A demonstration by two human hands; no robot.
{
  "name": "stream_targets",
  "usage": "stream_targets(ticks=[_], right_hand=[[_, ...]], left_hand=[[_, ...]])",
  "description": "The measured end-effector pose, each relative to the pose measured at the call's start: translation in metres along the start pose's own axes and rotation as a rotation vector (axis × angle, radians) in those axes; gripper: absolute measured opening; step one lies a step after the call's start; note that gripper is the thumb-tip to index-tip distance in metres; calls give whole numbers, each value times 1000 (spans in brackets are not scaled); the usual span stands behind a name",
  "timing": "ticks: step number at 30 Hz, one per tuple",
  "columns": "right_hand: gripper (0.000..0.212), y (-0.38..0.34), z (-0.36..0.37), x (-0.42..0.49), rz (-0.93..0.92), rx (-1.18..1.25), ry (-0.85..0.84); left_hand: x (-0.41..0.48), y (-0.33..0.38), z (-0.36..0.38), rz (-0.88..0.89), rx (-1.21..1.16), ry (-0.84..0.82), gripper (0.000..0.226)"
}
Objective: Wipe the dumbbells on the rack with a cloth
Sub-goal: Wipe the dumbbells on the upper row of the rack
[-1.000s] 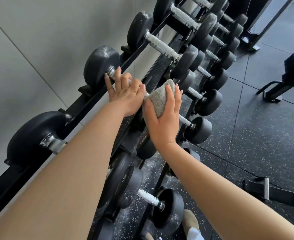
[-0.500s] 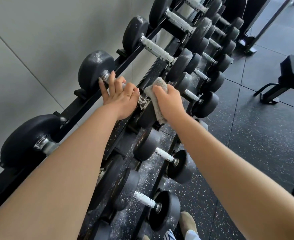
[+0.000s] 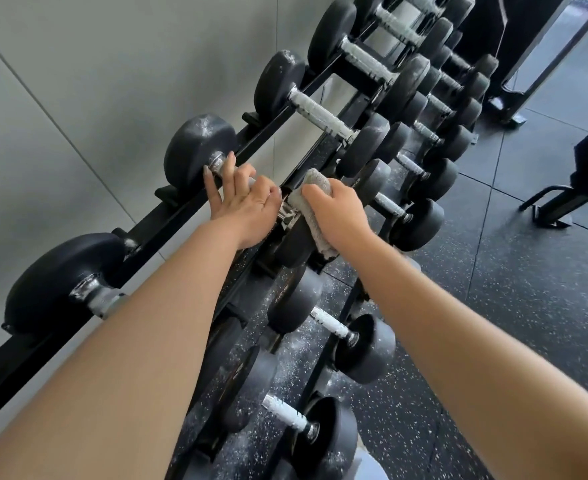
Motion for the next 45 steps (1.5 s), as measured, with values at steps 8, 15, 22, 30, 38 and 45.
stream_targets(ticks=[8, 15, 22, 30, 38, 45], right_hand=[[48, -8, -3, -24, -172, 138, -100], [47, 33, -16, -10, 109, 404, -269], [61, 56, -16, -2, 180, 379, -296], [29, 28, -35, 12, -78, 233, -200], [23, -23, -38, 28, -304, 138, -203], [21, -84, -11, 40, -412, 202, -251]], left_hand=[[-2, -2, -4, -39, -32, -105, 43], [-19, 19, -31, -136, -317, 13, 79], [-35, 37, -23, -149, -194, 70, 60], [-48, 38, -32, -249, -323, 304, 46], [-50, 19, -47, -269, -666, 517, 26], [-59, -19, -92, -309, -803, 739, 21]])
Point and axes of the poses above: each hand's wrist, its own x-axis towards the middle knuckle, its own z-axis out of the palm, y = z × x, the point moved 9 cm from there along x, towards the middle knuckle, and after that the axes turned 1 degree about -x, right-handed, at the moved point
